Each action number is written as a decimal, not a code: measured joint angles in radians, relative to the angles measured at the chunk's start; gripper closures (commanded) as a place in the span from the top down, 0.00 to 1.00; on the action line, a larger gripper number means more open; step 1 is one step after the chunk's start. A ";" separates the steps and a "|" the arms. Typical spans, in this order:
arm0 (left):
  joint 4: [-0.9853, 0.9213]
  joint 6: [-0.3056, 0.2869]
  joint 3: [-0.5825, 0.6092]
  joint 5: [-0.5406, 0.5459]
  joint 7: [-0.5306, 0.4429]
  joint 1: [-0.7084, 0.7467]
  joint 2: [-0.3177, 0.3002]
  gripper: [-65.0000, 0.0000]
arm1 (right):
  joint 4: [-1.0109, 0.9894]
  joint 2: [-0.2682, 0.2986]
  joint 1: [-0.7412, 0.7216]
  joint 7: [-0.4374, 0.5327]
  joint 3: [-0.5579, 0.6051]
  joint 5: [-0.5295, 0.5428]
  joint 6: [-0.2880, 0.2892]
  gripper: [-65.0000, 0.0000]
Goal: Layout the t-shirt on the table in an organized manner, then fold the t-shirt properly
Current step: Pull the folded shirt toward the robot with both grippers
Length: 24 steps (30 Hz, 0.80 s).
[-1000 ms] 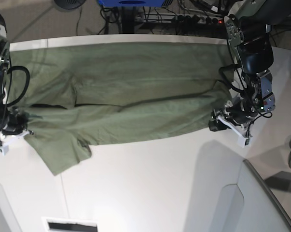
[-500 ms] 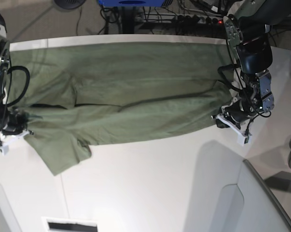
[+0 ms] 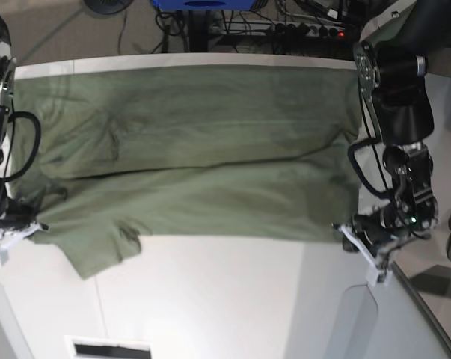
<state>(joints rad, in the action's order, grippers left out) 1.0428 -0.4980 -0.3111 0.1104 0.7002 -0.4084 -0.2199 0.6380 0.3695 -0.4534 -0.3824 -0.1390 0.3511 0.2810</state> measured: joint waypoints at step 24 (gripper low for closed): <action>0.133 0.000 0.002 0.003 0.016 0.005 0.002 0.00 | 0.042 0.007 -0.001 0.034 0.000 0.000 0.000 0.00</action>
<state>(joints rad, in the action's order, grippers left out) 1.1755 -0.4984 -0.3088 0.1139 0.7166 -0.4038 -0.2184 0.6796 0.3763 -0.4541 -0.3485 -0.1390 0.3511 0.2810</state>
